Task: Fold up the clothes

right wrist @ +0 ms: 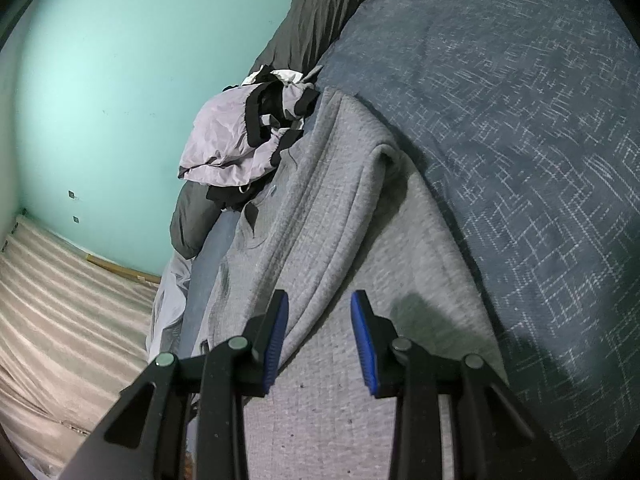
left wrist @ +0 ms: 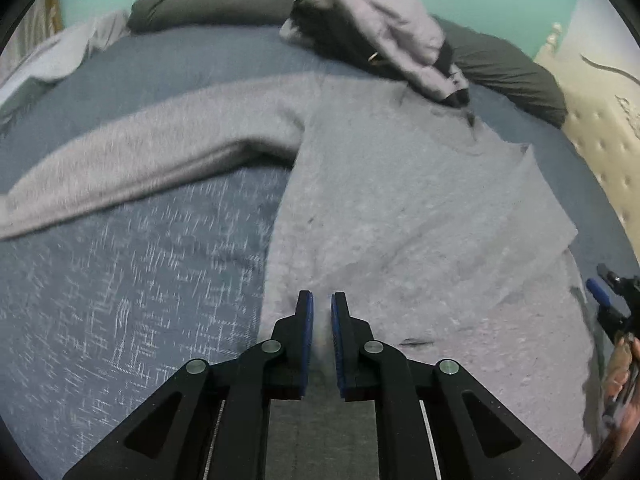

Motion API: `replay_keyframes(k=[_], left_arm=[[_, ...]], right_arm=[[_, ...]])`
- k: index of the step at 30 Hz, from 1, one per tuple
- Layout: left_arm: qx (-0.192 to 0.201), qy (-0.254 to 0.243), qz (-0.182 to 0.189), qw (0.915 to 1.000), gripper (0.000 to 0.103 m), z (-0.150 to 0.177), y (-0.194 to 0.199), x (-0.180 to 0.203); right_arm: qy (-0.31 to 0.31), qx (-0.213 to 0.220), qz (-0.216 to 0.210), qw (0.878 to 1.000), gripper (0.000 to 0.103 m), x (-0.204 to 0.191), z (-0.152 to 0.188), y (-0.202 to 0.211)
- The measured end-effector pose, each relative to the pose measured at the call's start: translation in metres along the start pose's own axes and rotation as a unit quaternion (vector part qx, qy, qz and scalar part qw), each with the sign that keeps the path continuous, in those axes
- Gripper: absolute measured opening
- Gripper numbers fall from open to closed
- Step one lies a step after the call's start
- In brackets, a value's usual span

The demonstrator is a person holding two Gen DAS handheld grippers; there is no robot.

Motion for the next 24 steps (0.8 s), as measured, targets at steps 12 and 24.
replay_keyframes(k=[12, 24], left_arm=[[-0.013, -0.028, 0.063, 0.9975, 0.029, -0.023, -0.042, 0.043], [-0.063, -0.120, 0.074, 0.9880, 0.032, -0.037, -0.091, 0.067]], right_arm=[[0.035, -0.021, 0.021, 0.999, 0.032, -0.007, 0.007, -0.017], [0.037, -0.032, 0.028, 0.998, 0.032, 0.003, 0.005, -0.028]])
Point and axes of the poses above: each gripper's, at about its wrist camera, not at the fingertips, and y roughly against the way its jaws point, x to its right, z to its underside, the point moved 4 cm from there along -y, roughly the way its jaws point, and after that the axes turned 4 degrees about x, right-handed, at the moved point
